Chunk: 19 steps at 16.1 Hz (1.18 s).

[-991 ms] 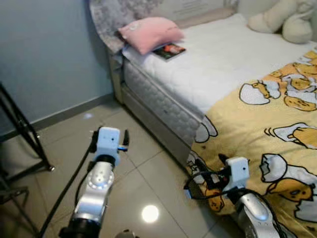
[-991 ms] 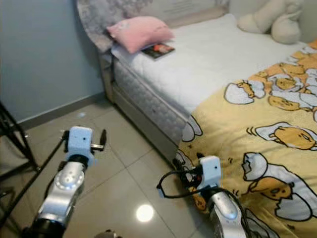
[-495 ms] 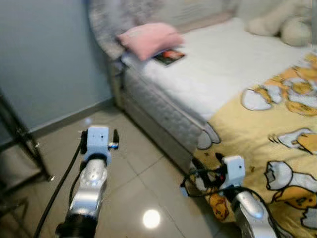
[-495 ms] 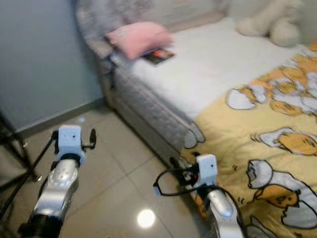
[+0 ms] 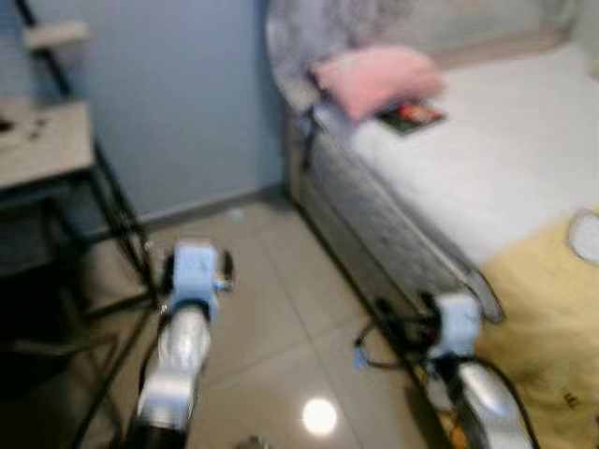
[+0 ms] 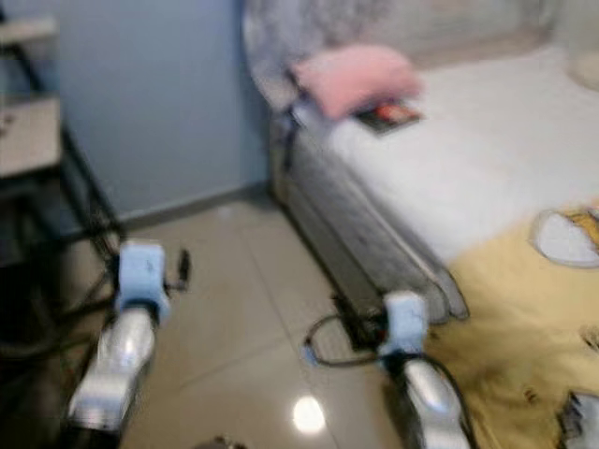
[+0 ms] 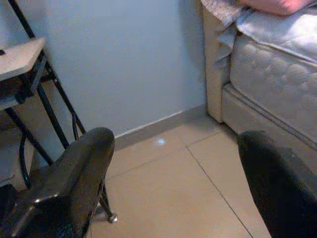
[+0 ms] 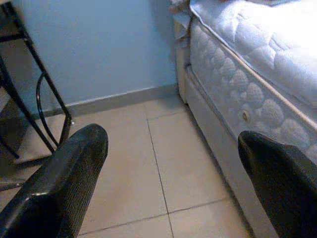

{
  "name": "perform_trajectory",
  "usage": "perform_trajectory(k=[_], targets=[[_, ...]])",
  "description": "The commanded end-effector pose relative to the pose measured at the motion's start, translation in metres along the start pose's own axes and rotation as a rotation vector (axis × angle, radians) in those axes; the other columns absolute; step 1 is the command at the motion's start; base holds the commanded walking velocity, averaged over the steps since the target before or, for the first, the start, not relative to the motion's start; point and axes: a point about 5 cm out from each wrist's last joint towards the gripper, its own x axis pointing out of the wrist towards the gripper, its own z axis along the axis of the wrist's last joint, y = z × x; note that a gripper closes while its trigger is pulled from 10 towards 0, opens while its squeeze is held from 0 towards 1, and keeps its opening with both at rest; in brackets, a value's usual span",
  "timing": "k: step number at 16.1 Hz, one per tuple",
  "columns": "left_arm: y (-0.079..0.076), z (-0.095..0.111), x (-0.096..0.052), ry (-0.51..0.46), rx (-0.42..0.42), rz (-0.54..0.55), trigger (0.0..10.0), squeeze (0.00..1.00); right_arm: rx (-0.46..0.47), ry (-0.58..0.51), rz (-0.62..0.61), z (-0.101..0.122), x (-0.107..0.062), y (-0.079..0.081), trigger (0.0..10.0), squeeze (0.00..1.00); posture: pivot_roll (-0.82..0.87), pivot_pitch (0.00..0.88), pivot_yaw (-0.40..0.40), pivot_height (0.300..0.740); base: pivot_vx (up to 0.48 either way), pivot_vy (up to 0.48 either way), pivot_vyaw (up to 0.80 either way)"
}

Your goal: Clean up the room

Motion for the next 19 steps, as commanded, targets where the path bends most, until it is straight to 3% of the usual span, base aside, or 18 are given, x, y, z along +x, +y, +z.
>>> perform_trajectory(k=[1, 2, 4, 8, 14, 17, 19], targets=[[0.005, 0.005, -0.003, -0.036, 0.022, -0.03, 10.0, 0.0, 0.026, -0.032, 0.007, 0.006, 0.002, 0.002, 10.0, 0.0, 0.04, 0.0, -0.008, 0.74, 0.0, 0.0, 0.58], [0.0, 0.01, -0.018, -0.089, 0.018, -0.137, 10.0, 0.0, 0.024, -0.022, 0.006, 0.003, -0.008, -0.001, 10.0, 0.0, 0.04, 0.0, -0.002, 0.74, 0.0, 0.0, 0.58], [-0.005, 0.018, -0.02, -0.13, 0.045, -0.164, 10.0, 0.0, 0.016, 0.003, 0.02, -0.002, -0.017, -0.002, 10.0, 0.0, 0.05, 0.0, -0.009, 0.74, 0.0, 0.0, 0.58], [-0.011, 0.022, -0.006, -0.085, 0.017, -0.126, 10.0, 0.0, 0.015, 0.009, 0.041, -0.003, -0.015, 0.0, 10.0, 0.0, 0.05, 0.0, -0.016, 0.74, 0.0, 0.0, 0.57], [-0.013, 0.025, -0.001, -0.086, 0.008, -0.112, 10.0, 0.0, -0.02, 0.033, 0.047, -0.008, -0.01, 0.006, 10.0, 0.0, 0.04, 0.0, -0.011, 0.74, 0.0, 0.0, 0.56], [-0.007, 0.023, -0.004, -0.086, -0.065, -0.078, 10.0, 0.0, -0.01, 0.018, -0.03, -0.008, -0.012, 0.001, 10.0, 0.0, 0.04, 0.0, -0.011, 0.74, 0.0, 0.0, 0.37], [0.003, 0.021, -0.007, -0.078, -0.092, -0.018, 10.0, 0.0, -0.06, -0.003, -0.024, -0.004, -0.017, -0.001, 10.0, 0.0, 0.04, 0.0, -0.015, 0.74, 0.428, 0.0, 0.0]])
